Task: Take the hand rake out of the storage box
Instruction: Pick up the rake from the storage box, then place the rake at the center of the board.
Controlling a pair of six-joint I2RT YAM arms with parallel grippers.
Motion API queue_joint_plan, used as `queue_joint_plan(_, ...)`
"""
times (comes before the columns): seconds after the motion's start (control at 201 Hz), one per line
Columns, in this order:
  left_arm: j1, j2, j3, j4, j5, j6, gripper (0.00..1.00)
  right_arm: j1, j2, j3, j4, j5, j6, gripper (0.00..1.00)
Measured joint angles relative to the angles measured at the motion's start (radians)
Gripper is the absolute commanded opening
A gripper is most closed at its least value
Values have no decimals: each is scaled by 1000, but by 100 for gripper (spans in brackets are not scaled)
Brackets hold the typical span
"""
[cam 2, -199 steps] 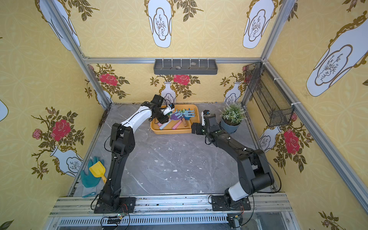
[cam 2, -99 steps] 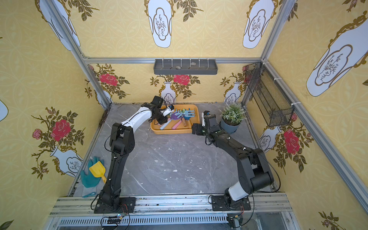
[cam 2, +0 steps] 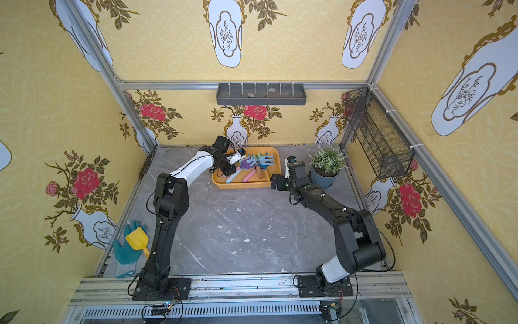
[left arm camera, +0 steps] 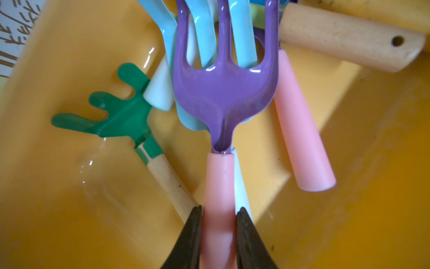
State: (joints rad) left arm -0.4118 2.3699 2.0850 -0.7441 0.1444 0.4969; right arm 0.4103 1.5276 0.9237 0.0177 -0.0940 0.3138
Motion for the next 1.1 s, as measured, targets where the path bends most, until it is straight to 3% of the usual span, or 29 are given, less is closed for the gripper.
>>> queue_joint_plan(0.473, -12, -160, -155, 115, 31, -99, 0, -5, -15, -11, 6, -4, 3, 97)
queue_joint_plan(0.597, -15, -266, -230, 153, 42, -188, 0, -5, -39, -19, 6, -4, 6, 97)
queue_joint_plan(0.692, -34, -427, -384, 235, 11, -309, 0, -5, -67, -32, 6, -4, 24, 97)
queue_joint_plan(0.881, -240, -836, -848, 380, -245, -646, 0, -5, -98, -42, 5, -3, 57, 97)
queue_joint_plan(0.99, -406, -937, -985, 347, -471, -875, 0, -3, -116, -51, 4, -3, 81, 97)
queue_joint_plan(1.1, -573, -978, -1106, 288, -569, -1110, 0, 5, -143, -70, -6, -1, 92, 97)
